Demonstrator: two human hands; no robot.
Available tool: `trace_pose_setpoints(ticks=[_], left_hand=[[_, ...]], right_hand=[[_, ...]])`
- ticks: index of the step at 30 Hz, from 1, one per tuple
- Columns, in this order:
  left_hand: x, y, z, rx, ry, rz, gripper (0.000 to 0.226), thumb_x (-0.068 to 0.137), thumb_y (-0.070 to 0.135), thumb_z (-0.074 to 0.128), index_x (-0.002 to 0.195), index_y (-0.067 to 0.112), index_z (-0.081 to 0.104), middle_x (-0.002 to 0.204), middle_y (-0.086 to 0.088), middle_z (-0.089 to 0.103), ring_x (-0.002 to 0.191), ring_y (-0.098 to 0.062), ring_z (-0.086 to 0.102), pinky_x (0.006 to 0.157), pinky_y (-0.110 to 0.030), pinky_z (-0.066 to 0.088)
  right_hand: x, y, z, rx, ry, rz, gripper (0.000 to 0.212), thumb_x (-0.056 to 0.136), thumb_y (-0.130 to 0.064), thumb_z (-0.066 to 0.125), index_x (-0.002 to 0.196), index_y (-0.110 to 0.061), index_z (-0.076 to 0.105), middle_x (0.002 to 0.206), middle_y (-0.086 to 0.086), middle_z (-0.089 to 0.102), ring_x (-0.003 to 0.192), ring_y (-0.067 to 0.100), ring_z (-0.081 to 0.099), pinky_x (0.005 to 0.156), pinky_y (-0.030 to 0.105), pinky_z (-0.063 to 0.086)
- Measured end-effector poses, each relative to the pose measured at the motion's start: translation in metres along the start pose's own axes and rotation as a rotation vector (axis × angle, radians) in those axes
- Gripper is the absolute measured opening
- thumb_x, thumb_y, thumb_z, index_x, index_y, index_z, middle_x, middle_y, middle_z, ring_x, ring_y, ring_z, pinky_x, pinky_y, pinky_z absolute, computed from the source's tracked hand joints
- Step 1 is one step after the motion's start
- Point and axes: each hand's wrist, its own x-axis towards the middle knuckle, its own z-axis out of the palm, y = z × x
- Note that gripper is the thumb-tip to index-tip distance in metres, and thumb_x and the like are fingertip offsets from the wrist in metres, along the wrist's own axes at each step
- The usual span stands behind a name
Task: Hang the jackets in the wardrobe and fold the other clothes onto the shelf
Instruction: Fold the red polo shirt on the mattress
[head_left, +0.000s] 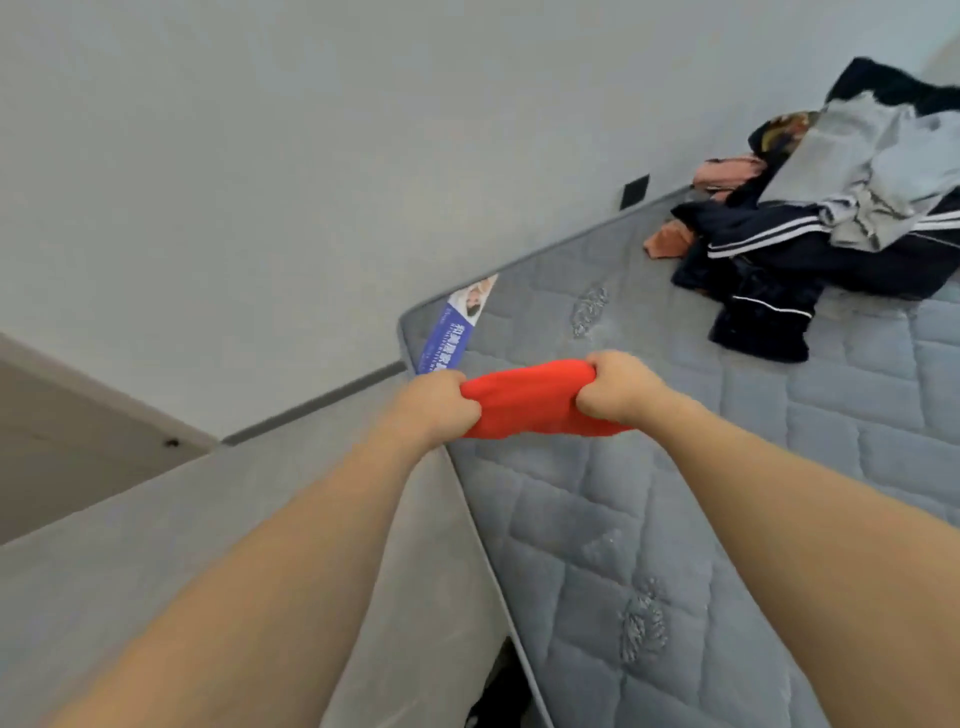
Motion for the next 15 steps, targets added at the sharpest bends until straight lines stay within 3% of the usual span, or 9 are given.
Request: trace_pose_setpoints(ticks=[4, 7, 11, 15], left_hand=[[-0.124, -0.038, -0.084, 0.190, 0.411, -0.066, 0.029, 0.082, 0.028, 0.052, 0.104, 0.017, 0.068, 0.110, -0.013, 0.064, 0.106, -0.037, 0.058, 0.085, -0.038, 0.045], [-0.224, -0.071, -0.137, 0.121, 0.552, -0.185, 0.025, 0.080, 0.025, 0.049, 0.097, 0.018, 0.066, 0.108, -0.011, 0.067, 0.105, -0.036, 0.057, 0.088, -0.038, 0.042], [-0.353, -0.116, -0.200, -0.009, 0.696, -0.331, 0.025, 0.078, 0.027, 0.042, 0.085, 0.017, 0.063, 0.098, -0.009, 0.069, 0.091, -0.033, 0.060, 0.071, -0.033, 0.040], [-0.478, -0.157, -0.240, 0.044, 0.847, -0.512, 0.033, 0.068, 0.033, 0.034, 0.078, 0.016, 0.060, 0.096, -0.014, 0.069, 0.090, -0.037, 0.062, 0.068, -0.034, 0.040]], right_hand=[[-0.076, -0.124, -0.025, 0.151, 0.213, -0.163, 0.011, 0.071, -0.007, 0.054, 0.069, -0.018, 0.050, 0.091, 0.016, 0.067, 0.093, 0.036, 0.062, 0.072, 0.031, 0.043], [-0.143, -0.214, -0.038, 0.228, 0.262, -0.294, 0.005, 0.066, -0.009, 0.051, 0.069, -0.013, 0.051, 0.073, 0.008, 0.062, 0.082, 0.036, 0.060, 0.065, 0.032, 0.040], [-0.227, -0.317, -0.044, 0.374, 0.122, -0.475, 0.023, 0.052, -0.014, 0.042, 0.070, -0.007, 0.053, 0.059, 0.002, 0.051, 0.063, 0.027, 0.050, 0.057, 0.028, 0.036], [-0.310, -0.405, -0.033, 0.413, -0.203, -0.617, 0.016, 0.038, -0.009, 0.043, 0.053, -0.016, 0.043, 0.047, -0.006, 0.035, 0.047, 0.018, 0.031, 0.045, 0.023, 0.021]])
